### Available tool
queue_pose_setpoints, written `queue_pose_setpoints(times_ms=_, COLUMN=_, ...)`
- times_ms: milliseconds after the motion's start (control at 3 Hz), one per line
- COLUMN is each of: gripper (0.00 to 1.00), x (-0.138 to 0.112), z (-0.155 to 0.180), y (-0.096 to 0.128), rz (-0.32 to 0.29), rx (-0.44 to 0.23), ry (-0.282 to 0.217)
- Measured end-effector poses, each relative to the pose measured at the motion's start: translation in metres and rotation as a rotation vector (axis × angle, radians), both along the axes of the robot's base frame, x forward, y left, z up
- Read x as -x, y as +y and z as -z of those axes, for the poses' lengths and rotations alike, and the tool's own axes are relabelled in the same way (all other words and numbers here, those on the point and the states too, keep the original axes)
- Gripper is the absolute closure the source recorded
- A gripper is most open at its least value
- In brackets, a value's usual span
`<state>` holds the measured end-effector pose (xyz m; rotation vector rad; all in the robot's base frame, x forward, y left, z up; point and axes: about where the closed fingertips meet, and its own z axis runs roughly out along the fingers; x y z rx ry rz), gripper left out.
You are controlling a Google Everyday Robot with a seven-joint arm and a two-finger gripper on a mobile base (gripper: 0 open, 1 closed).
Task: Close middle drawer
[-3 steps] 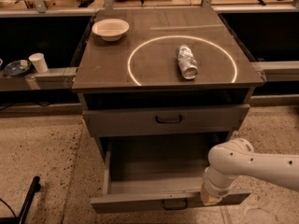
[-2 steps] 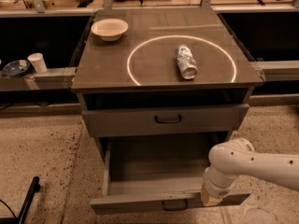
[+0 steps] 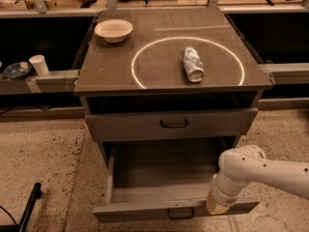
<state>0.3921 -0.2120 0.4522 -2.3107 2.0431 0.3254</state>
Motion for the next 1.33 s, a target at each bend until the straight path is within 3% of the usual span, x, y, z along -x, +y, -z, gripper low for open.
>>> queue_pose_setpoints(times_ms=333, gripper=0.73, x=0.0001, z=0.0001, y=0.0, rz=0.0, rx=0.0, ry=0.0)
queue_pose_setpoints(times_ms=1333, gripper=0.03, x=0.0002, z=0.0002, y=0.0, rz=0.0, rx=0.0, ry=0.0)
